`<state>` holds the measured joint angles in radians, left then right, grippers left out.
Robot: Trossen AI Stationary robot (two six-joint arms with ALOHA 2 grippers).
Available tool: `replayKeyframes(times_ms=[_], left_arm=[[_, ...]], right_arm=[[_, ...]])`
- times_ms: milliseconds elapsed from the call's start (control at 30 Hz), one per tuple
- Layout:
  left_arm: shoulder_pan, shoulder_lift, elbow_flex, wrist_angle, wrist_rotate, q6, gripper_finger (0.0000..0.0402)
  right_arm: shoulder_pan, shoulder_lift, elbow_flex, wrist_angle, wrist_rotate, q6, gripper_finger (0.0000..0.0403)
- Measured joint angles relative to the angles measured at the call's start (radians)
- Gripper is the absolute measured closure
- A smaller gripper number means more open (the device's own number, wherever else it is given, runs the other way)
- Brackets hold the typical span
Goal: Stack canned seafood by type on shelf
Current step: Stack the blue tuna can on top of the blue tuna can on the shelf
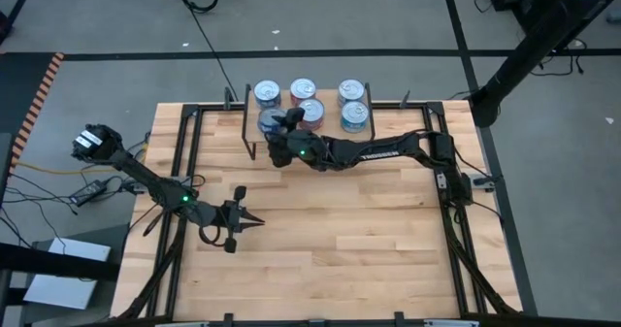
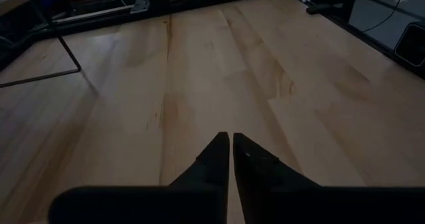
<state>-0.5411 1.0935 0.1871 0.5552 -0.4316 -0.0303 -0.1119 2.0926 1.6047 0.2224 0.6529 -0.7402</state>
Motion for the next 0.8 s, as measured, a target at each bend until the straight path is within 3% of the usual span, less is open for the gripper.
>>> replayKeyframes(times_ms=[200, 800], left_arm=[[0.0, 0.0, 0.0, 0.0, 0.0, -0.001, 0.0377], [0.0, 0.0, 0.0, -0.008, 0.0, -0.007, 0.0377]], right_arm=[[0.0, 0.0, 0.0, -0.016, -0.001, 0.042, 0.0116], [-0.048, 0.0, 0.0, -0.059, -0.142, 0.295, 0.0117]])
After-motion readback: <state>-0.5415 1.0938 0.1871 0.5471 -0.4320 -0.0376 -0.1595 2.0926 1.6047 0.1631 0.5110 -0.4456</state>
